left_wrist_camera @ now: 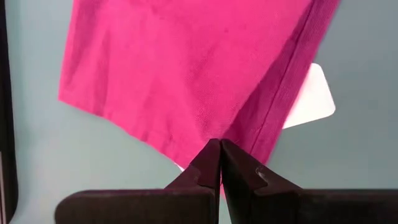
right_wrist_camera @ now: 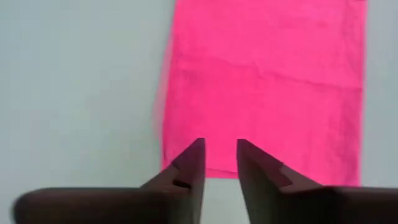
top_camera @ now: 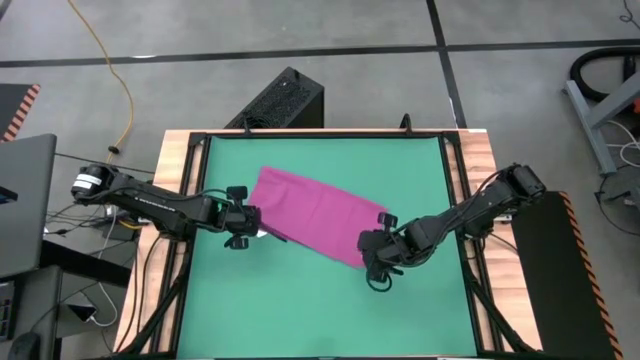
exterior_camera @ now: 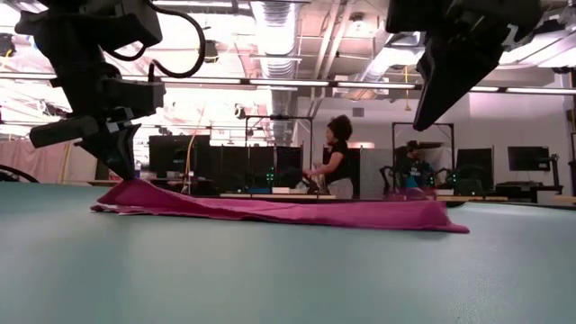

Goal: Roll towel into tight, uniform cylinder
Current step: Fold the pink towel

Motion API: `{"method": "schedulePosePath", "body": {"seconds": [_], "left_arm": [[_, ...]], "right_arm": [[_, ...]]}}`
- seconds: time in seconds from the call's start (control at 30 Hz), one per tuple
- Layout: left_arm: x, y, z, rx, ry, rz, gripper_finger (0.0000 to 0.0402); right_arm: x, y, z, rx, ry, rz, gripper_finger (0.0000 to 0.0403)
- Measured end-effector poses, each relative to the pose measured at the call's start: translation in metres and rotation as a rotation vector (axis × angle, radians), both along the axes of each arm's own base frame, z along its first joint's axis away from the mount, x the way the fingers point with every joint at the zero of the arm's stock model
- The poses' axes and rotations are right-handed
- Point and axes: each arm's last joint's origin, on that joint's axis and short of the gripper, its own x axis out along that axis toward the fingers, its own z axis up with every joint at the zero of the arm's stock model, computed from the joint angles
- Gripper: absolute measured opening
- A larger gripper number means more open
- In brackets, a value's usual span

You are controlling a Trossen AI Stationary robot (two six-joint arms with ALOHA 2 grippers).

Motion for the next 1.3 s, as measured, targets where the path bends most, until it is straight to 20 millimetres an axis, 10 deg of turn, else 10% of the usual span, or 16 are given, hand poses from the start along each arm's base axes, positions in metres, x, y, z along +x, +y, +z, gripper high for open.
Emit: {"method": "schedulePosePath", "body": {"seconds": [0.43,0.67,1.3], "left_arm": [[0.000,-0.001,-0.001,-0.045,0.006,-0.016,0.0000],[0.000,-0.002,-0.001,-0.073,0.009,-0.024,0.0000],[0.000,-0.003,-0.001,-0.109,0.013,-0.026,0.0000]], "right_arm": [[0.001,-0.007,-0.022,-0.063,-0.126,-0.127,0.0162],[-0.003,0.028,-0.033,0.046,-0.270,0.096,0.0144],[-0.004,0.023,-0.071,-0.229,-0.136,0.007,0.0147]]}}
